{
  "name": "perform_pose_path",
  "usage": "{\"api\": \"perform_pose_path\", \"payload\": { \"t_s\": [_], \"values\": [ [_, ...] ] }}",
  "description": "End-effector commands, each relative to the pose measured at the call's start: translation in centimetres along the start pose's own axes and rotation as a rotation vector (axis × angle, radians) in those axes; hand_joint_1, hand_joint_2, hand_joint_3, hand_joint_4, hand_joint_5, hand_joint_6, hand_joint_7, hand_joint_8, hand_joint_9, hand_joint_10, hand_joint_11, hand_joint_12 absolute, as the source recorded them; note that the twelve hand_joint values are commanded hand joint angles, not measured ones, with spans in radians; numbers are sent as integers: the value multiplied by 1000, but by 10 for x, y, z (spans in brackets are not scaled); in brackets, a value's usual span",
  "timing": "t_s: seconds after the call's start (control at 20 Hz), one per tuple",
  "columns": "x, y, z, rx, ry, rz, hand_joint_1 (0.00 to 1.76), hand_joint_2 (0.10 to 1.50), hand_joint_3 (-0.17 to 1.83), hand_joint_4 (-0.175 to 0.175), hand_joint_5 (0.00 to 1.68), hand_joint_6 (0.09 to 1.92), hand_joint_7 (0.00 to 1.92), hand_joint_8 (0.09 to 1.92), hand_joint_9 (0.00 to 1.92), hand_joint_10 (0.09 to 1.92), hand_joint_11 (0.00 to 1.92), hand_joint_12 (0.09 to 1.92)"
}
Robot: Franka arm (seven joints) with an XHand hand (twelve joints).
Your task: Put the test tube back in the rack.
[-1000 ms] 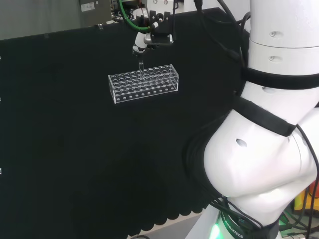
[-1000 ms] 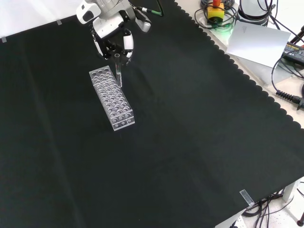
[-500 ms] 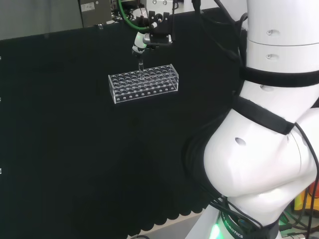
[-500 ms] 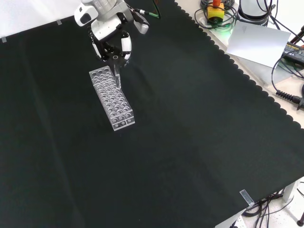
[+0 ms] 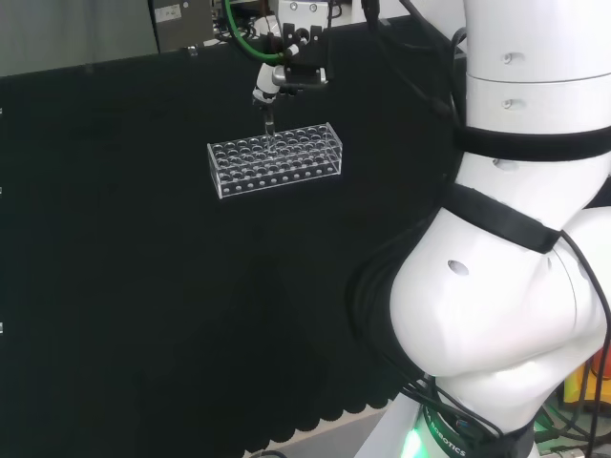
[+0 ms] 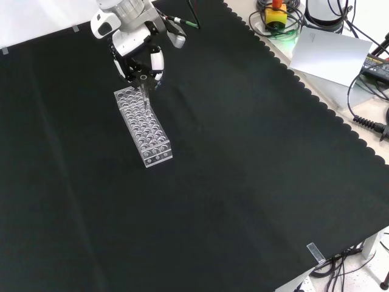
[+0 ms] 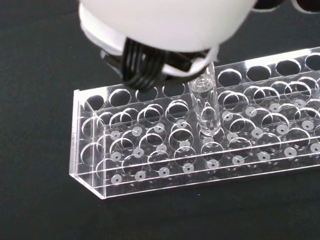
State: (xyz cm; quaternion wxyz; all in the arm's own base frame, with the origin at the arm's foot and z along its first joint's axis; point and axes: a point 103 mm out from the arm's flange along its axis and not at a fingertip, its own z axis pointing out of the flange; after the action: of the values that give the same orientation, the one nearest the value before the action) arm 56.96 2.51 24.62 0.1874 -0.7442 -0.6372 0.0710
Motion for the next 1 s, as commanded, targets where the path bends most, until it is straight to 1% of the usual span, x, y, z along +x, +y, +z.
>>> {"api": "perform_pose_path", "payload": {
  "t_s": [0.05, 0.2, 0.25, 0.45, 0.55, 0.9, 1.0],
  "values": [
    [3, 9, 6, 19, -29, 1, 1244, 530, 765, -175, 1505, 268, 1863, 391, 1699, 417, 1191, 1050],
    [2, 12, 14, 10, -33, -11, 1244, 530, 765, -175, 1506, 267, 1862, 391, 1699, 418, 1191, 1050],
    [-2, 10, 12, 6, -25, -19, 1244, 530, 765, -175, 1506, 267, 1862, 391, 1699, 418, 1191, 1050],
    [-4, 8, 12, 10, -19, -23, 1244, 530, 765, -175, 1506, 267, 1862, 392, 1699, 419, 1191, 1050],
    [-6, 8, 12, 15, -10, -10, 1244, 530, 765, -175, 1506, 267, 1862, 392, 1699, 419, 1191, 1050],
    [-4, 4, 29, 31, -8, -9, 1244, 530, 765, -175, 1506, 266, 1862, 393, 1698, 420, 1191, 1050],
    [-10, 3, 28, 41, 4, -4, 1244, 530, 765, -175, 1506, 266, 1862, 394, 1698, 420, 1191, 1050]
  ]
}}
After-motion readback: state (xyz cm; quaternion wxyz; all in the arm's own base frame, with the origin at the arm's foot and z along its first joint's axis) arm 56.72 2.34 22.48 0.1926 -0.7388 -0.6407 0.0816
